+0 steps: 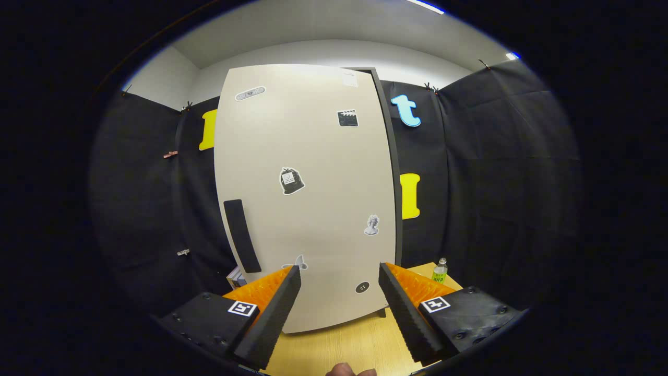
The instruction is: Open the shoe cabinet door, grab the shoes and put them into the shoe cabinet, then close the shoe cabinet door.
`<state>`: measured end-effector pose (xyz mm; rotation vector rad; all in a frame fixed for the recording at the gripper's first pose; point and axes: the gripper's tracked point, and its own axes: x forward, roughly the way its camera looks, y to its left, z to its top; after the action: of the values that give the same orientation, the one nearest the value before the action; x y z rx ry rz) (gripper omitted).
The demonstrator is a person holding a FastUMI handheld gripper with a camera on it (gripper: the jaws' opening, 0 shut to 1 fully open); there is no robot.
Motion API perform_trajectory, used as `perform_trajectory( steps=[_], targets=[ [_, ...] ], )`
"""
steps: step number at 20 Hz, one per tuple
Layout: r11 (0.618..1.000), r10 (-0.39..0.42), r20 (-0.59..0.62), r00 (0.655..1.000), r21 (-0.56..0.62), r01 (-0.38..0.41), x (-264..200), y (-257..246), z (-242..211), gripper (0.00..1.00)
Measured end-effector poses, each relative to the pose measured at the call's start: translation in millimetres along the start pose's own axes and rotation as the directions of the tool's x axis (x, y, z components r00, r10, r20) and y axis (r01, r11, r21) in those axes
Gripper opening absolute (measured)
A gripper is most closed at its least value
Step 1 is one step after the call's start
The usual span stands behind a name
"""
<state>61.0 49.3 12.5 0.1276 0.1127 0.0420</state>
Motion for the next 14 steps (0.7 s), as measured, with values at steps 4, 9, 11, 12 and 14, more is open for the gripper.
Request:
perform_trajectory(
  steps=[4,9,11,12,14],
  targets=[
    [1.0,-0.009,-0.001,1.0,0.005,0.009,-0.1,-5.1,0.3,0.98],
    [1.0,-0.009,-0.01,1.0,0.005,0.009,-0.4,-4.9,-3.7,0.98],
    [1.0,-0.008,-0.011,1.0,0.002,0.008,-0.8,-5.5,-4.3,0.98],
    [1.0,-0.008,-0.011,1.0,0.001,0.008,-1.7,-5.5,-4.0,0.98],
    [1.0,-0.01,-0.009,1.0,-0.002,0.01,-1.9,-6.3,-3.1,0.98]
  ],
)
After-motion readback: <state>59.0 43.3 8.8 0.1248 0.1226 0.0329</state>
